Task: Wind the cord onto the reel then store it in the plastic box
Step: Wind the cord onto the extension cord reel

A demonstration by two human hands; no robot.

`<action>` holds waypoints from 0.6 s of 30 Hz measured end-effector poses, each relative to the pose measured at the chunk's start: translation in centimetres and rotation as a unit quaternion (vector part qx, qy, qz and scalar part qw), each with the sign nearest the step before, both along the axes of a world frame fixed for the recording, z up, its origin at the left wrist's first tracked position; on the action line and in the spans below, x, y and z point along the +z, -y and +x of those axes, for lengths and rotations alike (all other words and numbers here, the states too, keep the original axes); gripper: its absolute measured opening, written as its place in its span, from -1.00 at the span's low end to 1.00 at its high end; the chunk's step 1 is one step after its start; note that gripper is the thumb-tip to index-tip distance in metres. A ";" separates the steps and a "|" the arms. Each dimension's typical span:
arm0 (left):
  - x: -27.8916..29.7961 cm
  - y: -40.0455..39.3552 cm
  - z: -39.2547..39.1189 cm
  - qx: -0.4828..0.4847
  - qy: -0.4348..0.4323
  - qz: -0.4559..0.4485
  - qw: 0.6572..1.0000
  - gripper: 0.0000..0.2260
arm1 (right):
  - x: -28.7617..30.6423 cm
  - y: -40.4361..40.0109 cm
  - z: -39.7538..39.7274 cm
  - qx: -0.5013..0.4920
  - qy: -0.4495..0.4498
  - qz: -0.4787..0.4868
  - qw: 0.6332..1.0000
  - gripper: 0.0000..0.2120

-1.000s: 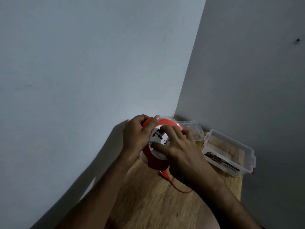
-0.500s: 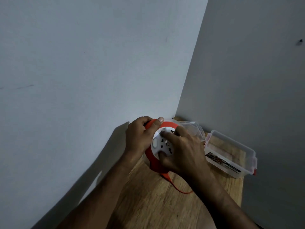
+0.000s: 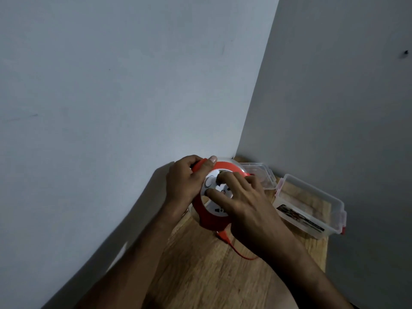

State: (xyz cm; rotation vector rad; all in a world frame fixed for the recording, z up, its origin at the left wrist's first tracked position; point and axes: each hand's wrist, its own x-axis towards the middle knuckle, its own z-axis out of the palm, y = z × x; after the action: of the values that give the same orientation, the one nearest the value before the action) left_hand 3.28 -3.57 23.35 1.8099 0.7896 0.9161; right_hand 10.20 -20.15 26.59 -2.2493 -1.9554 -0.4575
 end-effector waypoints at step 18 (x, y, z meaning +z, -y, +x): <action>-0.2 0.2 0.3 0.005 -0.006 0.006 1.000 -0.64 | -0.5 -1.3 0.6 -0.082 -0.084 0.071 0.991 -0.42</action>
State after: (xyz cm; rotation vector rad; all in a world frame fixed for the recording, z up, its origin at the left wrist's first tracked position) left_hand 3.57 -3.75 23.11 1.8246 0.8030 0.9186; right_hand 10.84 -18.90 26.06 -2.2856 -1.6136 -0.3949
